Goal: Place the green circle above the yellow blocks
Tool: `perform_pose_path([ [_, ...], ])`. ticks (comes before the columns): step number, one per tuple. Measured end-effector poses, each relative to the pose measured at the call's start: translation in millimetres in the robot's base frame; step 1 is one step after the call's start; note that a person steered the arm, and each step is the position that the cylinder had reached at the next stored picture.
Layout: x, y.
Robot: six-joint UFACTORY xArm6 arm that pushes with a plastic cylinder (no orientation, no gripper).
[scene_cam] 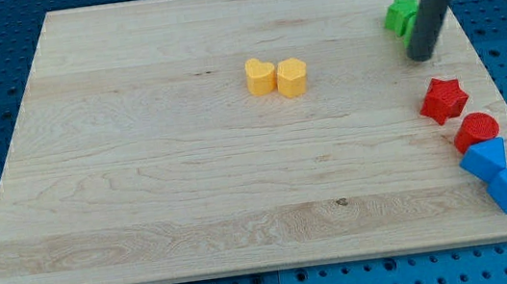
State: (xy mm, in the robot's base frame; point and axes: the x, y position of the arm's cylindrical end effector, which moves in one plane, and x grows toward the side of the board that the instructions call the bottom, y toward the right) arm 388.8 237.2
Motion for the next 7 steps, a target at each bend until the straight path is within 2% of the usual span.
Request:
perform_pose_path([
  [1,26.1,17.2],
  [2,6.7,50.2],
  [3,-39.9,53.6],
  [4,-41.0,-5.5],
  [5,-41.0,-38.4],
  [7,-31.1,-55.7],
])
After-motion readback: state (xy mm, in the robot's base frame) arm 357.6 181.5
